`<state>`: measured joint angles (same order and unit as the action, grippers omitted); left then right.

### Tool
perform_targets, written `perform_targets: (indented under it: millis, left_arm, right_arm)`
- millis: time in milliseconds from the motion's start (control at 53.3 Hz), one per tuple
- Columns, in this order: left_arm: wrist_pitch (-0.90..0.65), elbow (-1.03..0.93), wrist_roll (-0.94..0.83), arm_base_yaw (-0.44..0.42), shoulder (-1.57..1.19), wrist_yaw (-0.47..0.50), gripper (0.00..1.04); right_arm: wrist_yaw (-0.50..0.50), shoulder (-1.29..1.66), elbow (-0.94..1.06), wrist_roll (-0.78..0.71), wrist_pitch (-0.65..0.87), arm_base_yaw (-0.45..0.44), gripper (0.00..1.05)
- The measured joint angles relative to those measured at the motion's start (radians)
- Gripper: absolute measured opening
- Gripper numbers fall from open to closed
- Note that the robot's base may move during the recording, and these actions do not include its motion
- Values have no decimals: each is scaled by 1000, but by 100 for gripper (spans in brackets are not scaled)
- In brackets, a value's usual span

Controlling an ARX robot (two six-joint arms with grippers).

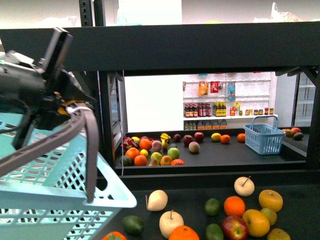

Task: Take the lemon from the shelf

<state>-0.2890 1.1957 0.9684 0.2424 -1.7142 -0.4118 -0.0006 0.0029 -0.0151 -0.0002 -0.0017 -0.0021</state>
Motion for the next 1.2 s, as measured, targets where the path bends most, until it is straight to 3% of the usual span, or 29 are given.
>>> perform_targets:
  millis: [338, 920, 1032, 1107, 1201]
  left_arm:
    - [-14, 148, -4, 134, -178, -11, 9]
    - [-60, 248, 27, 229, -288, -11, 9]
    - [-63, 248, 24, 235, -288, -13, 9]
    - [-64, 248, 23, 235, -288, -14, 9]
    - [-64, 248, 24, 236, -288, -11, 9]
  right_arm:
    - [0, 0, 0, 0, 0, 0, 97]
    - [0, 0, 0, 0, 0, 0, 97]
    - [237, 94, -50, 161, -181, 47, 97]
    - [150, 205, -56, 232, -134, -27, 97]
    - [-10, 455, -117, 253, 54, -161, 97]
